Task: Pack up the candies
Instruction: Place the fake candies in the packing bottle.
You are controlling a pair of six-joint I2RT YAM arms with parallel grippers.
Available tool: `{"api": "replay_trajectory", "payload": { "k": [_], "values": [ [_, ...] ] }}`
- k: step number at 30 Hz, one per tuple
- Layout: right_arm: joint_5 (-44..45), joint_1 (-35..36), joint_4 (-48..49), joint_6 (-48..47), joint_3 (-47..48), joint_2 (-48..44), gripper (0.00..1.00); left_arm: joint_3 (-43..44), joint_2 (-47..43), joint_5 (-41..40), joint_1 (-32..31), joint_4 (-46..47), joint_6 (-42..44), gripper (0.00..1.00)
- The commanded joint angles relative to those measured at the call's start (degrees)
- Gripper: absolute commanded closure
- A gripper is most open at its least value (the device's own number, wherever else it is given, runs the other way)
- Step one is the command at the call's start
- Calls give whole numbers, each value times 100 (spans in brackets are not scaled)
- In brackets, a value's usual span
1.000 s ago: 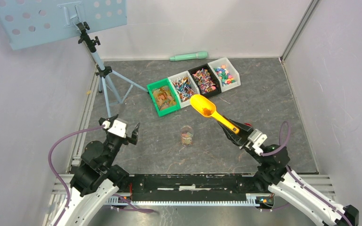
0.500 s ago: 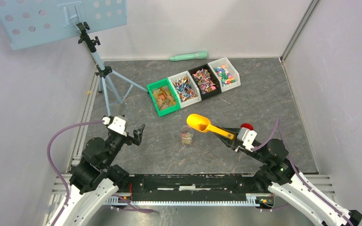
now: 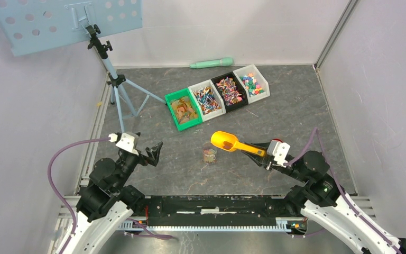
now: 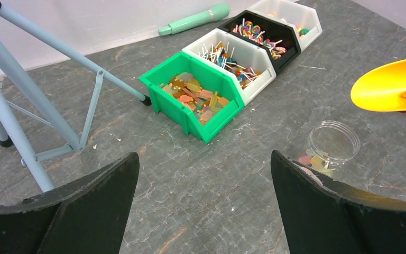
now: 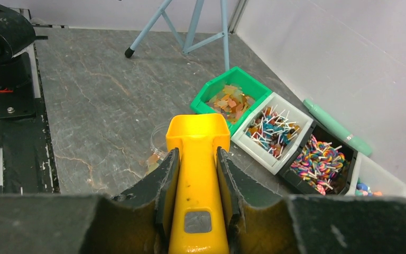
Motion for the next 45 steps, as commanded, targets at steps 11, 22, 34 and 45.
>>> {"api": "replay_trajectory", "payload": {
  "k": [11, 22, 34, 45],
  "values": [
    [-266, -10, -590, 350, 971, 642, 100, -31, -120, 143, 21, 84, -97, 0],
    [-106, -14, -1246, 401, 1437, 1062, 100, -34, -190, 145, 24, 71, -97, 0],
    [23, -11, -1548, 508, 1733, 1486, 100, -19, -295, 92, 25, 58, -97, 0],
    [75, -11, -1737, 570, 1956, 1851, 100, -26, -306, 90, 21, 67, -97, 0]
  ]
}}
